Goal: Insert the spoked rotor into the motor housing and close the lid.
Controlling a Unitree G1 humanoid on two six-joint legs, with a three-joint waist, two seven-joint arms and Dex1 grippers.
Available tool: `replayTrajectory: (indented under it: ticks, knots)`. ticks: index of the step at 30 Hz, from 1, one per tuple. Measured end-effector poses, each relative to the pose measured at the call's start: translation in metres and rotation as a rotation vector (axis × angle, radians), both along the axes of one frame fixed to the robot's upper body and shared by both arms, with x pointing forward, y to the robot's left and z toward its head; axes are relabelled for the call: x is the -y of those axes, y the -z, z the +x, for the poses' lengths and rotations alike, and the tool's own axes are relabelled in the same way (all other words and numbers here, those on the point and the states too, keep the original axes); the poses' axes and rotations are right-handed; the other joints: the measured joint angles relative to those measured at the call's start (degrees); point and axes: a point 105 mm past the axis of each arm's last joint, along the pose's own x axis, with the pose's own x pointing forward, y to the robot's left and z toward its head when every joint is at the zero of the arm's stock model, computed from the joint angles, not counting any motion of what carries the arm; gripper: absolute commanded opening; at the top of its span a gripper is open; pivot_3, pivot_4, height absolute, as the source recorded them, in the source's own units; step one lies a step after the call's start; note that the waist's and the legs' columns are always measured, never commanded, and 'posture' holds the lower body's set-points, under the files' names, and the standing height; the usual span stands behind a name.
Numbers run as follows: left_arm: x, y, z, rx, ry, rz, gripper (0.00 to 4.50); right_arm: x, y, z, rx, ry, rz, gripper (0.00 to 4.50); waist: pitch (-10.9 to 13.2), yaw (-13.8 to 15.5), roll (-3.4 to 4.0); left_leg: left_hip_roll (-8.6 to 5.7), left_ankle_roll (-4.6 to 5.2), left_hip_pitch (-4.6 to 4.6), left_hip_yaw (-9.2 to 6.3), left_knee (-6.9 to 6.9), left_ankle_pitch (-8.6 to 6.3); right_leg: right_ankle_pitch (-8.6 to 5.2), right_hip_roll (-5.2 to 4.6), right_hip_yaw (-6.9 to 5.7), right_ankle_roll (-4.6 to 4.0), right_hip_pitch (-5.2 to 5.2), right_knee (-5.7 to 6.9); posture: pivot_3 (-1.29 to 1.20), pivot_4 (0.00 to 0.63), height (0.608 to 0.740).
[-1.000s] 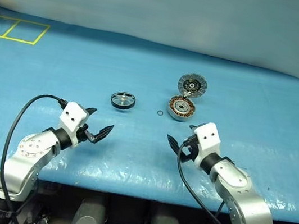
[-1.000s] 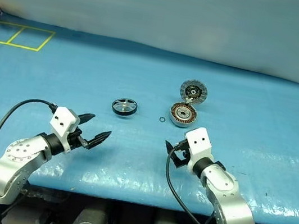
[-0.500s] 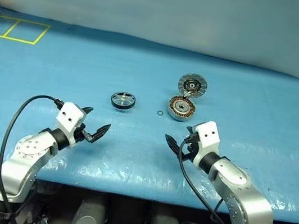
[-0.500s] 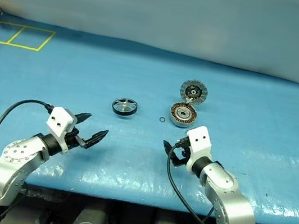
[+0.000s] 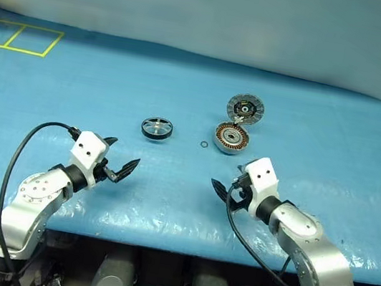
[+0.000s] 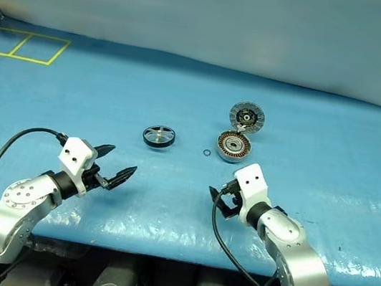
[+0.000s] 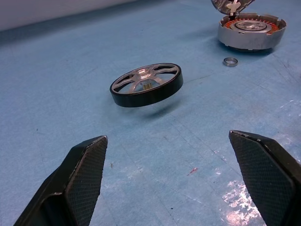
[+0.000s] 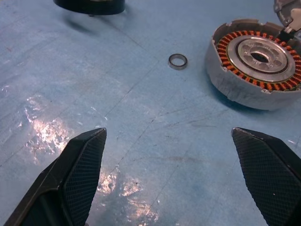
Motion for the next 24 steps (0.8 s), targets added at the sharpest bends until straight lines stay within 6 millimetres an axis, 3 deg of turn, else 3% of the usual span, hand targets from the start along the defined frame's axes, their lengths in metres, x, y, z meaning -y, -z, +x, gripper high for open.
replayTrajectory:
  ticks: [6, 10, 15, 19, 24]
  knots:
    - [0.000, 0.000, 0.000, 0.004, 0.000, 0.000, 4.50, 0.001, 0.001, 0.000, -0.012, -0.017, -0.025, 4.48, 0.0, 0.0, 0.00, 0.00, 0.00, 0.00, 0.01, 0.01, 0.00, 0.00, -0.01, 0.00, 0.01, 0.01, 0.00, 0.00, 0.150, 0.740]
    - [0.002, 0.001, -0.001, 0.006, 0.004, -0.007, 4.50, -0.005, -0.012, 0.010, 0.019, -0.074, -0.077, 4.48, 0.0, -0.2, 0.03, 0.01, 0.00, 0.01, 0.06, 0.01, 0.00, 0.01, -0.01, 0.02, 0.01, -0.04, 0.01, 0.00, 0.150, 0.740]
    - [0.003, 0.006, 0.001, -0.005, 0.010, -0.006, 4.50, -0.013, -0.038, 0.043, 0.084, -0.203, -0.274, 4.48, 0.0, -0.1, 0.01, 0.00, 0.02, 0.05, 0.02, 0.04, 0.02, 0.02, 0.01, -0.01, -0.01, -0.04, 0.01, 0.00, 0.150, 0.740]
    - [0.010, 0.003, 0.002, 0.041, 0.032, 0.006, 4.50, -0.019, -0.050, 0.083, 0.086, -0.211, -0.373, 4.48, 0.0, -0.1, 0.01, -0.02, 0.05, -0.05, 0.04, 0.01, 0.02, 0.04, 0.01, 0.01, -0.02, -0.08, 0.01, 0.00, 0.150, 0.740]
    - [0.013, 0.012, -0.006, 0.040, 0.041, 0.025, 4.50, -0.020, -0.040, 0.115, 0.022, -0.200, -0.444, 4.48, 0.0, 0.0, 0.02, -0.03, 0.09, -0.16, 0.06, -0.03, -0.02, 0.19, -0.02, -0.02, 0.25, -0.13, -0.05, 0.00, 0.150, 0.740]
